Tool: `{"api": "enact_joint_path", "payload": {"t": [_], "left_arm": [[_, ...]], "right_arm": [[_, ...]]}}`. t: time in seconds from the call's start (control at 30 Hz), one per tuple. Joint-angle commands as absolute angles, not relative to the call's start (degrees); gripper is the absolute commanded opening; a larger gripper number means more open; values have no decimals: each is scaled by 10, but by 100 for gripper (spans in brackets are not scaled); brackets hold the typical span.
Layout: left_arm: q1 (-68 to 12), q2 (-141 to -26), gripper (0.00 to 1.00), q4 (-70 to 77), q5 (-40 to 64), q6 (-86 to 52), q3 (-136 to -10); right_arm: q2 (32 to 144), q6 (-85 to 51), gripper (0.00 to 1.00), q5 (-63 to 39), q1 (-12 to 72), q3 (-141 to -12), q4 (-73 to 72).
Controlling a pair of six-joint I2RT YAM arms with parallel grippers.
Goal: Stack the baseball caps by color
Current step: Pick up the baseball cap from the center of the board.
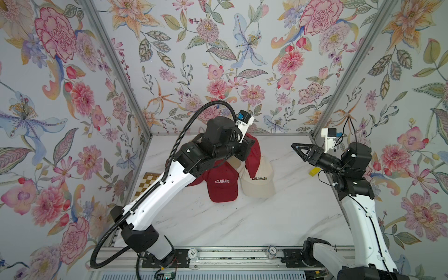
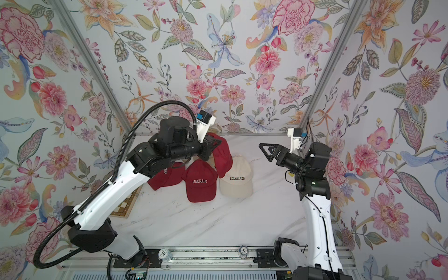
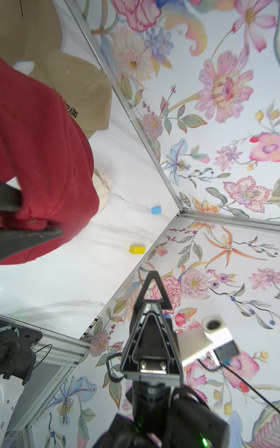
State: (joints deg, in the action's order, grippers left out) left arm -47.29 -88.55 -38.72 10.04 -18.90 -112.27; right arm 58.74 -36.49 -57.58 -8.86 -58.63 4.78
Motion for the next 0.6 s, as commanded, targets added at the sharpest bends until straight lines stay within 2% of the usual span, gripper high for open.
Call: {"api": "enact_joint_path", "payload": {"t": [0.0, 0.2, 0.37, 0.57], "left_arm": [[-450, -860, 0, -414, 133, -141, -1156], [-435, -843, 0, -396, 218, -141, -1162], [-432, -839, 0, -383, 277, -146, -1141], [-428, -828, 0, -343, 304, -144, -1075]], "right_arm": [[593, -433, 99, -655, -60, -541, -91], [640, -499, 99, -636, 38, -452, -249], [725, -624, 99, -631, 88, -414, -488], [824, -807, 99, -607, 106, -393, -790]]}}
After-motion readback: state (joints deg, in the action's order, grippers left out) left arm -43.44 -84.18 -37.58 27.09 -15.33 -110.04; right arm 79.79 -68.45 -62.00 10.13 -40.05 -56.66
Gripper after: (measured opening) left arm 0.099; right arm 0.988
